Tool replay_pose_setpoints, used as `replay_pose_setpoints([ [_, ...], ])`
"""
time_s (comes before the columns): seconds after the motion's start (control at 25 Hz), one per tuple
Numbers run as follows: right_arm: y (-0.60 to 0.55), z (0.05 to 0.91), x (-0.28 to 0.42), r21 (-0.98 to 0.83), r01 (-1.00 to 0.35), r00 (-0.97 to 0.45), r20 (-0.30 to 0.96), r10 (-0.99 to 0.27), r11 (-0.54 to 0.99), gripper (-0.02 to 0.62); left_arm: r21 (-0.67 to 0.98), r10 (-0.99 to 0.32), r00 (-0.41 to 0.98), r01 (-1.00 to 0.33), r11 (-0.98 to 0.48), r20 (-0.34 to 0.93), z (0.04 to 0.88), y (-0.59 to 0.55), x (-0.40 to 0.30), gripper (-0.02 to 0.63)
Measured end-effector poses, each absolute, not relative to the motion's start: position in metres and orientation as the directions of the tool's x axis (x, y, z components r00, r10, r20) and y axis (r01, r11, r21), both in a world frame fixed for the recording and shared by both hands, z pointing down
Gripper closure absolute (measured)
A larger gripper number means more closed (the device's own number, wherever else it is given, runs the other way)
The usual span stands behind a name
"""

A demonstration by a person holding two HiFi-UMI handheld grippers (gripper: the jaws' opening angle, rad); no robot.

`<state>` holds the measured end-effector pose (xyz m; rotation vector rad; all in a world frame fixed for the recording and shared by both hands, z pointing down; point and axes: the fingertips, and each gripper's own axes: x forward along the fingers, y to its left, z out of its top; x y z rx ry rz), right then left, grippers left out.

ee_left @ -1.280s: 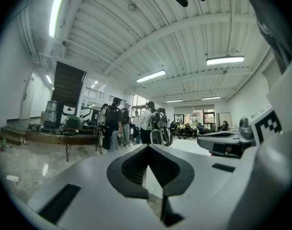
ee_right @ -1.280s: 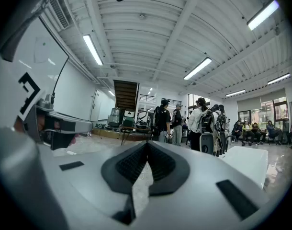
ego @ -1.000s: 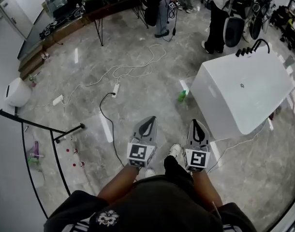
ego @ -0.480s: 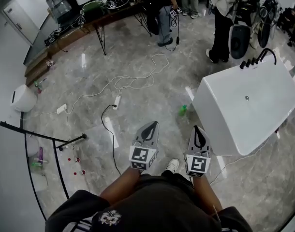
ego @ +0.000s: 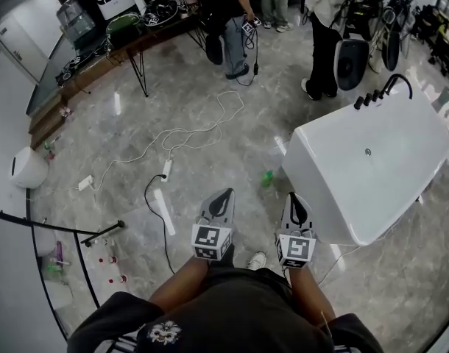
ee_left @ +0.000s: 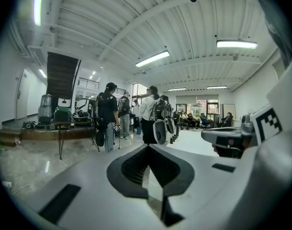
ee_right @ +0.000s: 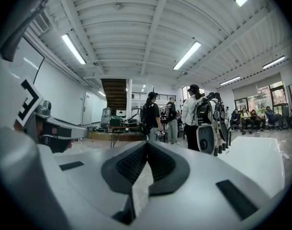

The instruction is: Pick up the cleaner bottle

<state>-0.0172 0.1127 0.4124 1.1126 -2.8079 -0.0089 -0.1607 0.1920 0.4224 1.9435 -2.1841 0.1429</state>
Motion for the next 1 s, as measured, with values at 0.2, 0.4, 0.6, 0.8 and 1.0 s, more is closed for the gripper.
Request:
replay_pose_setpoints([
  [0.2, 0.073, 0.424, -0.035, 0.071, -0.706, -0.693, 0.130, -0.709, 0.704, 0.580, 0.090, -0.967, -0.077, -0.991, 0.102, 0.243, 0.440, 0.150, -0.186, 0.601],
  [0.4, 0.024, 0.432, -0.070, 0.052, -0.732, -0.668, 0.145, -0.730, 0.679, 0.580, 0.095, -0.969, -0.002, -0.995, 0.026, 0.248, 0.454, 0.090, -0.216, 0.601],
  [0.6, -0.020, 0.443, -0.115, 0.082, -0.751, -0.638, 0.164, -0.752, 0.655, 0.580, 0.149, -0.960, 0.079, -0.988, -0.040, 0.267, 0.473, 0.033, -0.259, 0.601],
  [0.8, -0.059, 0.452, -0.146, 0.071, -0.792, -0.588, 0.175, -0.789, 0.606, 0.580, 0.139, -0.949, 0.185, -0.978, -0.154, 0.256, 0.487, -0.016, -0.281, 0.601],
  [1.0, -0.086, 0.471, -0.155, 0.072, -0.815, -0.556, 0.177, -0.812, 0.575, 0.580, 0.083, -0.935, 0.234, -0.972, -0.220, 0.266, 0.525, -0.050, -0.291, 0.601],
])
